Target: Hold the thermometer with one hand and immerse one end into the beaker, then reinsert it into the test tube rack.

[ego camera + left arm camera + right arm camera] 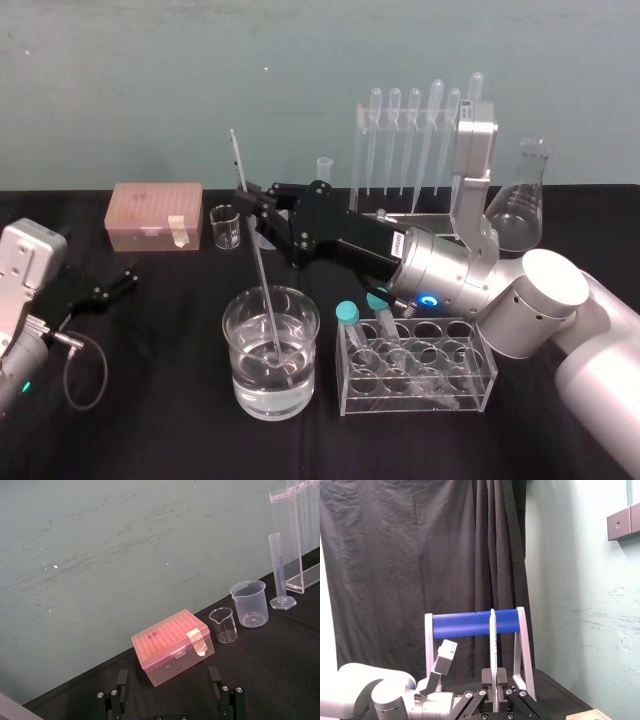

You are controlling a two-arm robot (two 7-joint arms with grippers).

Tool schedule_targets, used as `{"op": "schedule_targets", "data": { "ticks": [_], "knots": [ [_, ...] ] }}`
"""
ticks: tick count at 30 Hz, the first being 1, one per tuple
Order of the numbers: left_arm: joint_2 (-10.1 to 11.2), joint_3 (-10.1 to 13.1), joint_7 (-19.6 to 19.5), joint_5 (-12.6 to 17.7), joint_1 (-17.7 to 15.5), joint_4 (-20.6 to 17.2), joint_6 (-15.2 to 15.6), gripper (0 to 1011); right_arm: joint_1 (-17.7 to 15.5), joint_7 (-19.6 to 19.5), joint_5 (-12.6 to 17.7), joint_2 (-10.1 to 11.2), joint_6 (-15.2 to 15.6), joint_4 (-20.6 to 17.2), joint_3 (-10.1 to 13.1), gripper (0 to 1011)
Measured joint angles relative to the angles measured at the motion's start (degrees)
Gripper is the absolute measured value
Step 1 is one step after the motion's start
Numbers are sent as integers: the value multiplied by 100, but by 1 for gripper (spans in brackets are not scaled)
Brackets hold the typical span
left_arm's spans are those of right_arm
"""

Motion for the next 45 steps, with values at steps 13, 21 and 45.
{"op": "schedule_targets", "data": {
  "ticks": [13,21,45],
  "knots": [
    [0,0,0,0,0,0,0,1008,-3,3,-2,12,5,-7,6,55],
    [0,0,0,0,0,0,0,1008,-1,7,4,8,7,-6,2,55],
    [0,0,0,0,0,0,0,1008,-49,4,2,47,9,-79,-14,55]
  ]
}}
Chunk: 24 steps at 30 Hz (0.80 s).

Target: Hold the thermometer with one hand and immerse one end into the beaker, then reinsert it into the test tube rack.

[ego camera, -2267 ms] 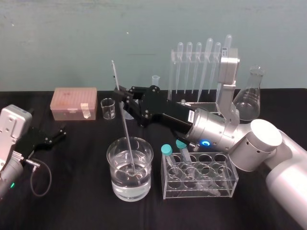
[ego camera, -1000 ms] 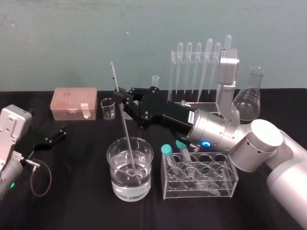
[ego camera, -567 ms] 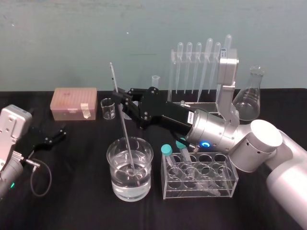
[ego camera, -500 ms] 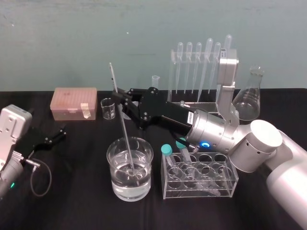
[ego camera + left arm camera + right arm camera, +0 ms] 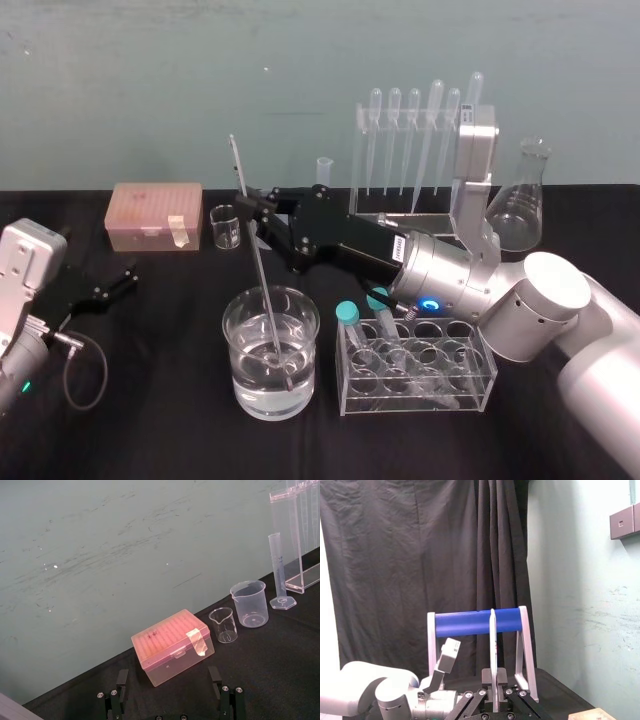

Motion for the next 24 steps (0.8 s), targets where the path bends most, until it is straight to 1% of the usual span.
{"op": "schedule_targets", "data": {
  "ticks": [24],
  "knots": [
    [0,0,0,0,0,0,0,1008,8,-13,1,-8,-9,12,9,55]
  ]
}}
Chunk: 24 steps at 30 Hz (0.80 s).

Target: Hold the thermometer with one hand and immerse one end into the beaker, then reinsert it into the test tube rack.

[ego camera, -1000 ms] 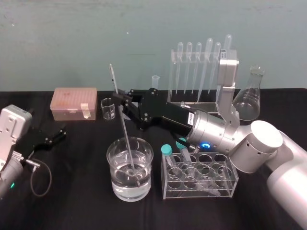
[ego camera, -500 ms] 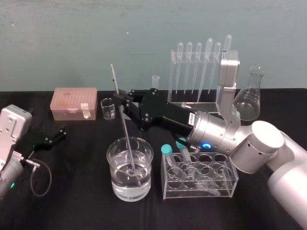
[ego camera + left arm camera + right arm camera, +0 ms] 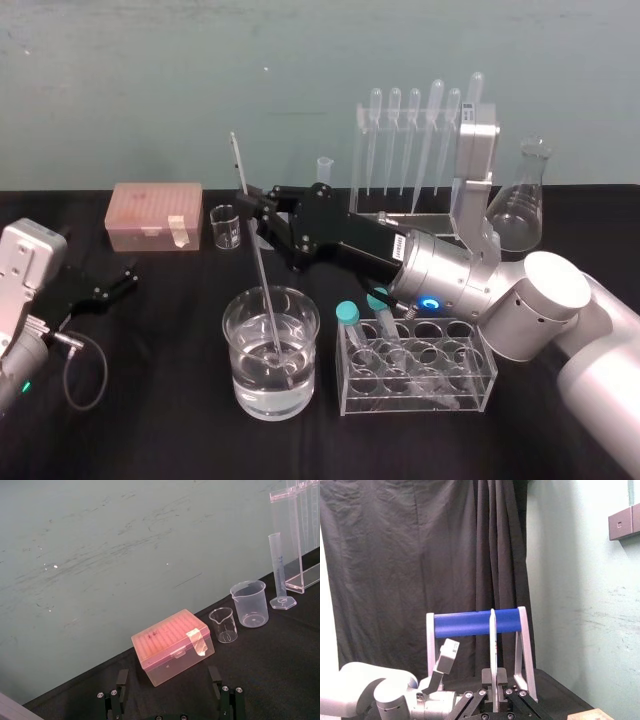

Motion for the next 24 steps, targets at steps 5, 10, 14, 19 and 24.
{"op": "schedule_targets", "data": {
  "ticks": [5,10,14,19,24],
  "knots": [
    [0,0,0,0,0,0,0,1008,-7,1,2,1,8,-10,-6,55],
    [0,0,0,0,0,0,0,1008,-12,1,8,6,15,-25,-10,55],
    [0,0,0,0,0,0,0,1008,-15,0,9,10,20,-33,-13,55],
    [0,0,0,0,0,0,0,1008,-17,-16,9,15,23,-52,-13,55],
    [0,0,0,0,0,0,0,1008,-20,-19,8,23,27,-58,-10,55]
  ]
}}
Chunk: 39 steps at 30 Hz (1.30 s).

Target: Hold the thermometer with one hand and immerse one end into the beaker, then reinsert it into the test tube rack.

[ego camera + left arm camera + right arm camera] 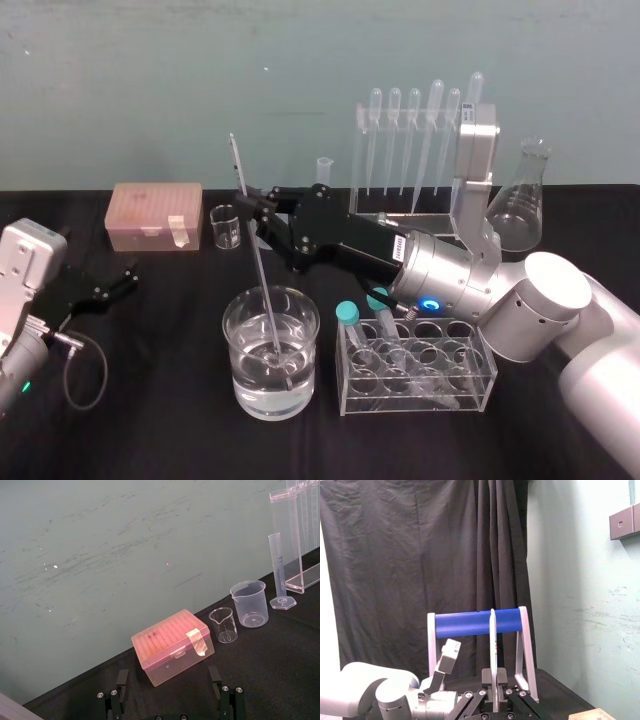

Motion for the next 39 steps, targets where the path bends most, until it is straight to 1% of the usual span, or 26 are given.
{"op": "schedule_targets", "data": {
  "ticks": [22,39],
  "knots": [
    [0,0,0,0,0,0,0,1008,-14,-21,10,13,32,-17,0,55],
    [0,0,0,0,0,0,0,1008,12,5,10,-22,35,53,-22,55]
  ]
}}
